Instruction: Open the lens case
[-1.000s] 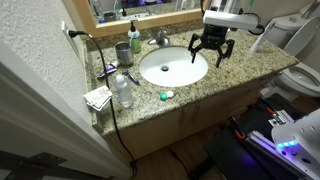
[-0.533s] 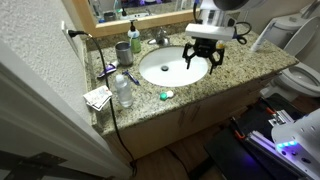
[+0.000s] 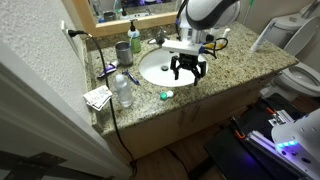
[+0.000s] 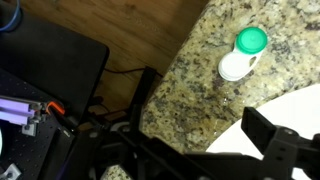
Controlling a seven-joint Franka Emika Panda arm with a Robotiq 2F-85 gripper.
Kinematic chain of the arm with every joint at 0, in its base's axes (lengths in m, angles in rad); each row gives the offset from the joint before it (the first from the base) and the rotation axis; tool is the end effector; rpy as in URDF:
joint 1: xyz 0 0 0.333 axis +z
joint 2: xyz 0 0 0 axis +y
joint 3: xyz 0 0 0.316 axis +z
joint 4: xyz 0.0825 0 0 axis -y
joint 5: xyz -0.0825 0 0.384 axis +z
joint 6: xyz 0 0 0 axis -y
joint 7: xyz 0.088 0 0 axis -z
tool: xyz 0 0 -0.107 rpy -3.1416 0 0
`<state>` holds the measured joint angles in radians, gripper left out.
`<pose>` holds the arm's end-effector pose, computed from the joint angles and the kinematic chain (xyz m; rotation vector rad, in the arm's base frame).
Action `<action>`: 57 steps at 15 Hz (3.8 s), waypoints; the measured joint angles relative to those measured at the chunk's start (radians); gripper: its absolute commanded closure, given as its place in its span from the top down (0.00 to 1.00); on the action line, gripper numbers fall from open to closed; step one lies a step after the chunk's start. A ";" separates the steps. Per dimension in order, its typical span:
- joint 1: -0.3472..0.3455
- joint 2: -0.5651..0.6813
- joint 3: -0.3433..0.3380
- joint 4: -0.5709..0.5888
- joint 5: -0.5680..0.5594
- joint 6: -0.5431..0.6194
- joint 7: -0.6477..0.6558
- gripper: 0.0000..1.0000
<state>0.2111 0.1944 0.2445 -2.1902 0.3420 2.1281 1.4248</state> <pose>0.4657 0.2447 0.2843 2.5360 -1.7113 -0.6221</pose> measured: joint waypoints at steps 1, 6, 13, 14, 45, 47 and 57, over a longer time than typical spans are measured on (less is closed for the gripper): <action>0.003 0.002 -0.001 -0.001 0.000 0.002 0.003 1.00; 0.056 0.050 0.001 -0.022 0.029 0.189 0.082 1.00; 0.078 0.064 -0.002 -0.029 0.037 0.231 0.096 1.00; 0.079 0.067 -0.003 -0.029 0.032 0.230 0.098 1.00; 0.110 0.123 0.005 -0.020 0.006 0.314 0.117 0.24; 0.112 0.123 0.004 -0.020 -0.008 0.313 0.133 0.26; 0.127 0.113 0.000 -0.016 -0.057 0.315 0.186 1.00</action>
<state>0.3379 0.3071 0.2442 -2.2063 0.2846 2.4429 1.6108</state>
